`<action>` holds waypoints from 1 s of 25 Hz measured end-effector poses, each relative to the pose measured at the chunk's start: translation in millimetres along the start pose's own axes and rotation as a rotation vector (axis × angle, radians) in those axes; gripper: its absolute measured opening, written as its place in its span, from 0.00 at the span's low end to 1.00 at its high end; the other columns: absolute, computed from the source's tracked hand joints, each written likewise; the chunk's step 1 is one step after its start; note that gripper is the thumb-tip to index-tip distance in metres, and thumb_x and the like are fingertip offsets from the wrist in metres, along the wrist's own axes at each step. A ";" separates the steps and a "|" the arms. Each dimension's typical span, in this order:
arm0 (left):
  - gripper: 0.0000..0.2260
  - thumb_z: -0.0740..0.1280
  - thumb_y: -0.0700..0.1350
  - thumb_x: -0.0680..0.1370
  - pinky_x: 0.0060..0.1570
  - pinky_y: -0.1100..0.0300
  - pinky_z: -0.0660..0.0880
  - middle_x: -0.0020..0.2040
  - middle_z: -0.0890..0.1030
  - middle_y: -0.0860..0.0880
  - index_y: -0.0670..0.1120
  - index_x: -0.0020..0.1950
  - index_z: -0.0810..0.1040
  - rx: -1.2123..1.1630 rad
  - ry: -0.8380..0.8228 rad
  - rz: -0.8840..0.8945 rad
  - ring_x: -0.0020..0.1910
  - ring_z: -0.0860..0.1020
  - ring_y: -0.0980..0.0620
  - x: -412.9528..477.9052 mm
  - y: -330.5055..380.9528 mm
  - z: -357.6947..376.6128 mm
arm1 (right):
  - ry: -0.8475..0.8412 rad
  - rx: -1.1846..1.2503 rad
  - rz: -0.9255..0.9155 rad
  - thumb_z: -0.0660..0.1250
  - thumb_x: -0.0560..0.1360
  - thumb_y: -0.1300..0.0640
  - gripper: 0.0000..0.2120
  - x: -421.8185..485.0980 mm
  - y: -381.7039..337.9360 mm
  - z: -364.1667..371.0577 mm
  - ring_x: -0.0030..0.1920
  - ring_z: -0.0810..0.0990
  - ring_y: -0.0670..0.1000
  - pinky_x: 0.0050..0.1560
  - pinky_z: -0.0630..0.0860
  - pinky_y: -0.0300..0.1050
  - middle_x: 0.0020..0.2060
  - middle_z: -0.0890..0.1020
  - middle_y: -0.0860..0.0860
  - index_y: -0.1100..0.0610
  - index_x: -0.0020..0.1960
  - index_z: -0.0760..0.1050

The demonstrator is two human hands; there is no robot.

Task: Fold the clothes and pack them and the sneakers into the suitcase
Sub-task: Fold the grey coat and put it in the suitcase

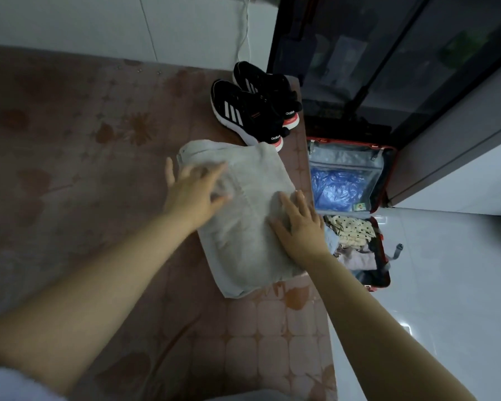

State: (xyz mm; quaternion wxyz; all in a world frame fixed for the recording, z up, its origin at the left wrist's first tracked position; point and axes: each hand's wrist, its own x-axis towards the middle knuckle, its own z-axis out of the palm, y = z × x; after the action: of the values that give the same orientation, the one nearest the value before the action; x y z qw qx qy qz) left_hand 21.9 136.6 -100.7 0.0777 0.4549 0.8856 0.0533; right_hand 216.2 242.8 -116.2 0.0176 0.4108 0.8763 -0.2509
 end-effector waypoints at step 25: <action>0.45 0.71 0.73 0.54 0.59 0.49 0.71 0.59 0.77 0.41 0.45 0.60 0.73 -0.677 -0.511 -0.718 0.60 0.75 0.41 -63.8 57.0 56.6 | -0.312 1.355 0.705 0.74 0.69 0.57 0.20 -95.7 161.6 -23.7 0.49 0.83 0.54 0.46 0.79 0.44 0.49 0.84 0.56 0.63 0.58 0.76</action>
State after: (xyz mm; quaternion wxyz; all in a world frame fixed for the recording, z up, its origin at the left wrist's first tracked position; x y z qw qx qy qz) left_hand 114.4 119.1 -141.1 0.4450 0.0726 0.8714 0.1932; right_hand 401.5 272.1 -141.6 -0.0355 0.5461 0.3370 -0.7661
